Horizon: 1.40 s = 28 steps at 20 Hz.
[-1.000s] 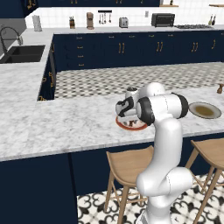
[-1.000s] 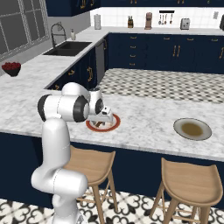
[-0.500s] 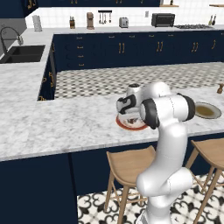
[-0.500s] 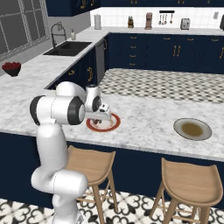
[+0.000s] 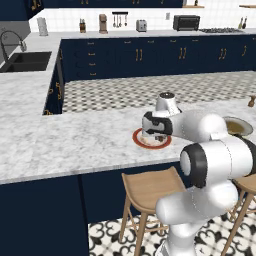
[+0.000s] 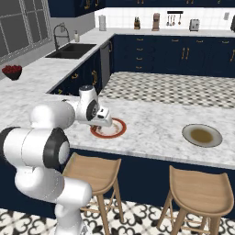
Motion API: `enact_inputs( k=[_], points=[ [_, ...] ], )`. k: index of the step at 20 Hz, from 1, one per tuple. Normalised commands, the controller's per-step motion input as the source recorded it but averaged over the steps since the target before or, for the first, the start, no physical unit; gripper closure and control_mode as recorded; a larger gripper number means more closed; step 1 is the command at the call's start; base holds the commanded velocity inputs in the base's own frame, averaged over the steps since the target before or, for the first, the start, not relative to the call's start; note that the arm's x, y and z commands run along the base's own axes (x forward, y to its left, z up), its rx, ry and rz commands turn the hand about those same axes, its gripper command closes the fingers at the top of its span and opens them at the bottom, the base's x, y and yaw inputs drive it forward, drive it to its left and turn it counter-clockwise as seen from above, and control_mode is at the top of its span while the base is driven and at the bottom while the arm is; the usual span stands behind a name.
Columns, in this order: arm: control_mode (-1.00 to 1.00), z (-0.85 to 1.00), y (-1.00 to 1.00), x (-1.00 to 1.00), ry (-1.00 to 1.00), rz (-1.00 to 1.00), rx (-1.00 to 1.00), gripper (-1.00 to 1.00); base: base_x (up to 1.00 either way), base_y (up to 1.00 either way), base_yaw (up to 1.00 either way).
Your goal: Pick the chicken drumstick and onion from their plates and place them in the bowl. Then put the bowl in the fridge.
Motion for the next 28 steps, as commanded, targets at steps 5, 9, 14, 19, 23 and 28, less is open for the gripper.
enact_inputs(
  k=[5, 9, 14, 19, 23, 28],
  points=[
    [-1.00, 0.67, 0.00, -1.00, -0.04, 0.00, 0.00, 1.00, 0.00, 0.00, 0.00],
    [-1.00, 0.65, 0.00, -1.00, -0.03, 0.00, 0.00, 1.00, 0.00, 0.00, 0.00],
    [1.00, 0.51, -0.02, -0.80, -0.06, 0.00, 0.00, 1.00, -0.15, -0.06, 0.00],
    [1.00, 0.00, 0.00, 0.00, 0.00, 0.00, 0.00, 1.00, -0.80, -0.79, 0.00],
    [1.00, 0.00, 0.00, 0.00, 0.00, 0.00, 0.00, 1.00, -0.40, -1.00, 0.00],
    [1.00, 0.00, 0.00, 0.00, 0.00, 0.00, 0.00, 1.00, 0.00, -1.00, 0.01]
  ],
)
